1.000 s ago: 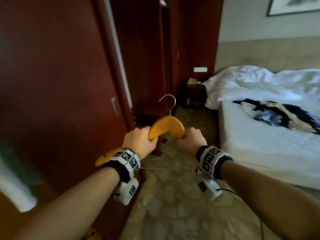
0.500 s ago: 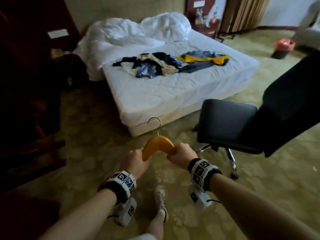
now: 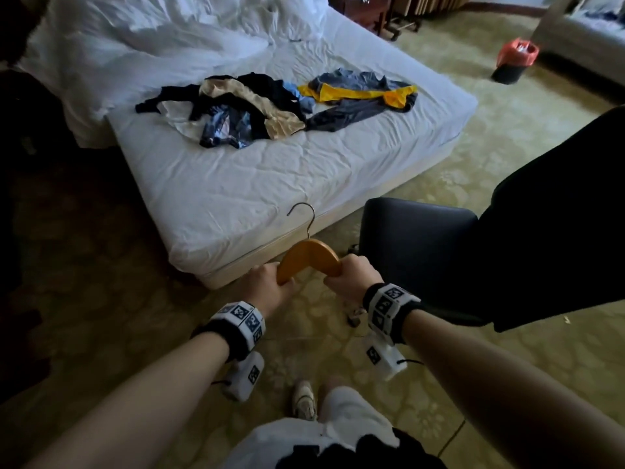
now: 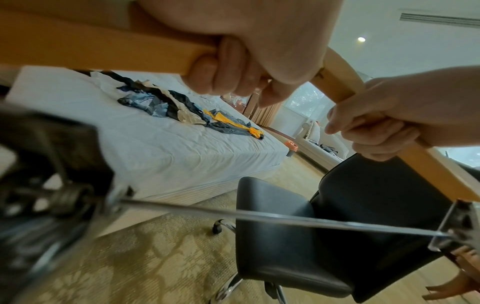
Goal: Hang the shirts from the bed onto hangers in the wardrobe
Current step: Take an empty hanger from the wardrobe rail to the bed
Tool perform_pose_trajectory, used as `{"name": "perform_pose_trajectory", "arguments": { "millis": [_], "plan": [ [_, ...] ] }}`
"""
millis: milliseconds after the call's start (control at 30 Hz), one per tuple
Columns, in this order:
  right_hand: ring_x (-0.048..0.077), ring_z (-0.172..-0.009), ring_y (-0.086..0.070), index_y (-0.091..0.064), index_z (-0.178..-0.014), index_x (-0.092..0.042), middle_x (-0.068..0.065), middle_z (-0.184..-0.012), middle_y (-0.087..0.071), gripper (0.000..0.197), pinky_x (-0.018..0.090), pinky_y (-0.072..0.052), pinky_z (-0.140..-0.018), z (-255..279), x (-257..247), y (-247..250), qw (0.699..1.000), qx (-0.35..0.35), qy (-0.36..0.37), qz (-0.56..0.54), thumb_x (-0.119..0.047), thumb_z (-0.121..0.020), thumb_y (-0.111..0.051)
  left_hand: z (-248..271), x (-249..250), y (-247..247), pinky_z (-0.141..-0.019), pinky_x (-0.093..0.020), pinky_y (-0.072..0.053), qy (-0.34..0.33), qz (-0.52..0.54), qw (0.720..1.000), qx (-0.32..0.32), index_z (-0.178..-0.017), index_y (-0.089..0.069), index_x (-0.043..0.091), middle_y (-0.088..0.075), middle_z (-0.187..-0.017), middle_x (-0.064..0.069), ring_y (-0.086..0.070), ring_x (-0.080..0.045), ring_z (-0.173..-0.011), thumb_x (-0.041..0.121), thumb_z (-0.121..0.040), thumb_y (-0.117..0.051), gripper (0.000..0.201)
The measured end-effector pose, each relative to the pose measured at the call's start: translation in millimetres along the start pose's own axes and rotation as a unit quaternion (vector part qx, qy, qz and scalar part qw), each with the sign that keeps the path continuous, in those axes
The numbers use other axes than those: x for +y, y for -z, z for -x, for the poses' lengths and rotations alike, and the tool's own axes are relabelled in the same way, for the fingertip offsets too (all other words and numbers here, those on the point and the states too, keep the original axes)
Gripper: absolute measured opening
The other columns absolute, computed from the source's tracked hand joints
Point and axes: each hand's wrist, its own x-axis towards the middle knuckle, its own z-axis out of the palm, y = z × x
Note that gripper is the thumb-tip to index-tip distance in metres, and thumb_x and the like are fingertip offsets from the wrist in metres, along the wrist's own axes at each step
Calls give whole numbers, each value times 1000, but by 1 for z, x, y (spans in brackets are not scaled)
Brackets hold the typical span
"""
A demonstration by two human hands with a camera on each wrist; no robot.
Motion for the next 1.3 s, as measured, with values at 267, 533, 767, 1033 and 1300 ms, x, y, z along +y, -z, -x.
{"name": "perform_pose_trajectory", "arguments": {
  "millis": [267,533,767,1033,1300],
  "plan": [
    [15,-63,-64,-62,-77,-17,0,-75,-63,20,28,-52,-55,-140,-21,53,1000,-6,-7,-18,-36,-84,-66,-147,25,22,-68,-29,-52,1,-27,1000,-10,-69,-49,25,-61,-68,3,-63,-24,-69,42,-90,-62,30],
    [15,-65,-64,-61,-75,-18,1,-75,-64,16,26,-51,-56,-292,-56,116,998,-44,-1,-41,-29,-86,-66,-304,49,58,-67,-28,-48,17,-46,999,-23,-71,-51,24,-58,-69,4,-61,-22,-69,40,-90,-60,27],
    [15,-72,-65,-65,-87,-13,2,-80,-66,15,28,-57,-69,-406,-97,144,995,-94,-3,-42,-28,-87,-68,-420,37,83,-68,-27,-44,17,-69,997,-34,-84,-55,23,-58,-73,2,-57,-19,-69,37,-93,-58,17],
    [12,-60,-57,-62,-91,-12,1,-73,-60,25,19,-44,-51,-540,-146,170,986,-156,-36,-49,-34,-86,-72,-573,14,116,-69,-31,-46,-24,-108,991,-70,-90,-57,22,-61,-76,-1,-66,-28,-81,34,-90,-55,12],
    [24,-61,-61,-68,-92,0,11,-68,-65,42,34,-54,-65,-644,-187,209,926,-247,-65,-278,-40,-81,-79,-701,10,139,-74,-31,-43,-108,-167,971,-129,-106,-61,20,-69,-98,-7,-65,-30,-92,37,-94,-53,23]
  ]
}}
